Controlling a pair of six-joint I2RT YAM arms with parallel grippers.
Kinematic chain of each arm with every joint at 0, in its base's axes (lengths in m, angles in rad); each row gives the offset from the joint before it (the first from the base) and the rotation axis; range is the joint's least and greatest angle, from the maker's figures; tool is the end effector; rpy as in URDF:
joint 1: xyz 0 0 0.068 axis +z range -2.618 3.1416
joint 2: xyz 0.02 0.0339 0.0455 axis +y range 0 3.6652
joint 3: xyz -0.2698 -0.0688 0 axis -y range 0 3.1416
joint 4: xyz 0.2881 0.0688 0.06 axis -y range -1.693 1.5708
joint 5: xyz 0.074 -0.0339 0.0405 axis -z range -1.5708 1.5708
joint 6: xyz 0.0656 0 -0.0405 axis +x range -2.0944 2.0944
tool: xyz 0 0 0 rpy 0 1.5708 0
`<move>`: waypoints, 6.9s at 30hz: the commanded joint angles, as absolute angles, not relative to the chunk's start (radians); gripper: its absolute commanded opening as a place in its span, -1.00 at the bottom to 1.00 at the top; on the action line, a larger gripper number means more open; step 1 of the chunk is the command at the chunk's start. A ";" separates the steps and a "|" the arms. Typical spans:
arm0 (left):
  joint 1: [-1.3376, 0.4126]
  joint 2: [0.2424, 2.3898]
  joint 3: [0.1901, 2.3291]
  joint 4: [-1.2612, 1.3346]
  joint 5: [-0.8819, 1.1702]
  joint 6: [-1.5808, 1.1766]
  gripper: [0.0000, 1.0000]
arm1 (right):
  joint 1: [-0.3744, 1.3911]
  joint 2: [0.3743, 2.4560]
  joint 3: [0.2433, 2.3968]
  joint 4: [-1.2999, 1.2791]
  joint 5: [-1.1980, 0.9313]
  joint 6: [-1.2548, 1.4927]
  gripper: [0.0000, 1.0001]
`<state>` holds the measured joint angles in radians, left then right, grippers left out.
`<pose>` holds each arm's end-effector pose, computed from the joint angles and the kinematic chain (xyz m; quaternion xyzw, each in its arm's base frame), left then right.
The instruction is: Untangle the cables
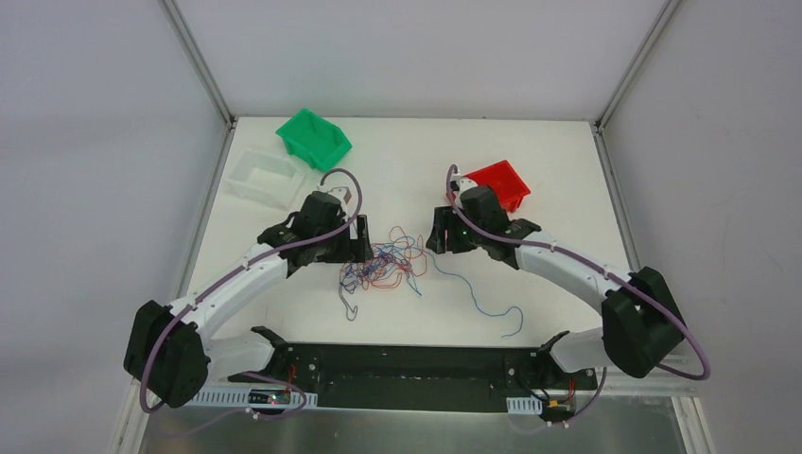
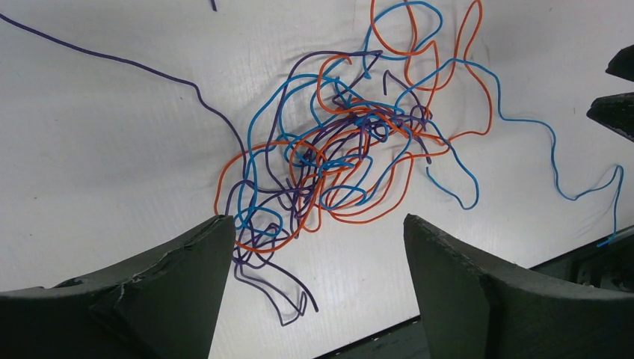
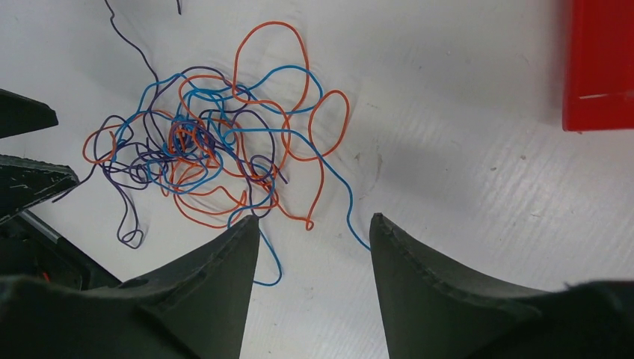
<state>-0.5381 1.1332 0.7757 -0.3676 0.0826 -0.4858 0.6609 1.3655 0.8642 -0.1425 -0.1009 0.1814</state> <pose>0.2556 -0.1588 0.2208 0.0408 0.9104 -0.2337 0.3390 0.2785 0.2249 0.2082 -0.2340 0.8625 0.2237 0.3891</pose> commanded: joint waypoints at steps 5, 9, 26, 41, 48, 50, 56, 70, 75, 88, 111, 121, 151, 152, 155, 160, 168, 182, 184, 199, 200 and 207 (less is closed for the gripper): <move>-0.549 1.207 0.810 -0.338 0.139 -0.472 0.68 | 0.694 1.496 0.942 -0.134 -0.087 0.119 0.05; -0.549 1.232 0.818 -0.337 0.157 -0.469 0.67 | 0.714 1.527 0.920 -0.138 -0.048 0.113 -0.03; -0.549 1.286 0.843 -0.337 0.186 -0.465 0.65 | 0.799 1.692 0.959 -0.192 0.151 0.096 -0.32; -0.551 1.376 0.873 -0.337 0.214 -0.467 0.64 | 0.806 1.550 0.925 -0.215 0.178 0.142 -0.97; -0.554 1.429 0.896 -0.337 0.221 -0.454 0.63 | 0.794 1.444 0.930 -0.258 0.160 0.181 -1.00; -0.554 1.451 0.905 -0.337 0.219 -0.447 0.63 | 0.792 1.425 0.939 -0.274 0.165 0.185 -1.00; -0.554 1.525 0.925 -0.333 0.217 -0.442 0.59 | 0.777 1.345 0.979 -0.317 0.188 0.210 -1.00; -0.551 1.623 0.909 -0.358 0.156 -0.448 -1.00 | 0.587 1.034 1.152 -0.488 0.375 0.306 -1.00; -0.516 1.517 0.909 -0.435 0.050 -0.448 -1.00 | 0.397 0.936 1.126 -0.514 0.464 0.343 -1.00; -0.393 1.291 0.840 -0.444 0.040 -0.543 -1.00 | 0.200 0.956 1.235 -0.512 0.193 0.356 -1.00; -0.554 1.237 0.851 -0.421 0.137 -0.554 -1.00 | 0.202 1.352 1.536 -0.065 -0.475 0.561 -1.00; -0.584 1.239 0.835 -0.360 0.166 -0.558 -1.00 | 0.297 1.481 1.614 -0.005 -0.601 0.593 -1.00; -0.376 0.768 0.923 -0.778 -0.351 -0.698 0.53 | 0.831 2.416 2.416 0.461 -0.162 0.627 -1.00; -0.377 0.769 0.943 -0.794 -0.383 -0.692 0.52 | 0.847 2.445 2.430 0.498 -0.118 0.617 -1.00; -0.376 0.786 0.990 -0.825 -0.474 -0.654 0.57 | 0.867 2.513 2.487 0.522 -0.045 0.611 -0.72; -0.374 0.808 1.047 -0.853 -0.569 -0.588 0.59 | 0.866 2.382 2.216 0.568 -0.096 0.624 0.71; -0.374 0.946 1.119 -0.852 -0.507 -0.504 0.68 | 0.808 1.974 1.692 0.483 -0.065 0.567 0.67; -0.375 1.243 1.178 -0.791 -0.301 -0.601 0.93 | 0.846 1.545 1.125 -0.131 0.068 0.472 0.99; -0.374 1.265 1.175 -0.785 -0.322 -0.615 0.94 | 0.865 1.536 1.095 -0.192 0.104 0.451 0.99; -0.374 1.295 1.087 -0.706 -0.241 -0.683 0.98 | 0.886 1.624 1.034 -0.252 0.053 0.467 0.99; -0.374 1.292 1.082 -0.703 -0.237 -0.682 0.98 | 0.886 1.640 1.043 -0.241 0.028 0.480 0.99; -0.374 1.276 1.074 -0.695 -0.249 -0.666 0.98 | 0.923 1.742 1.147 -0.237 -0.006 0.501 0.99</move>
<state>-0.3840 1.3087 1.0782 -0.7124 -0.2432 -0.6632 0.8940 1.7100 1.0431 -0.2497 0.0261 0.4862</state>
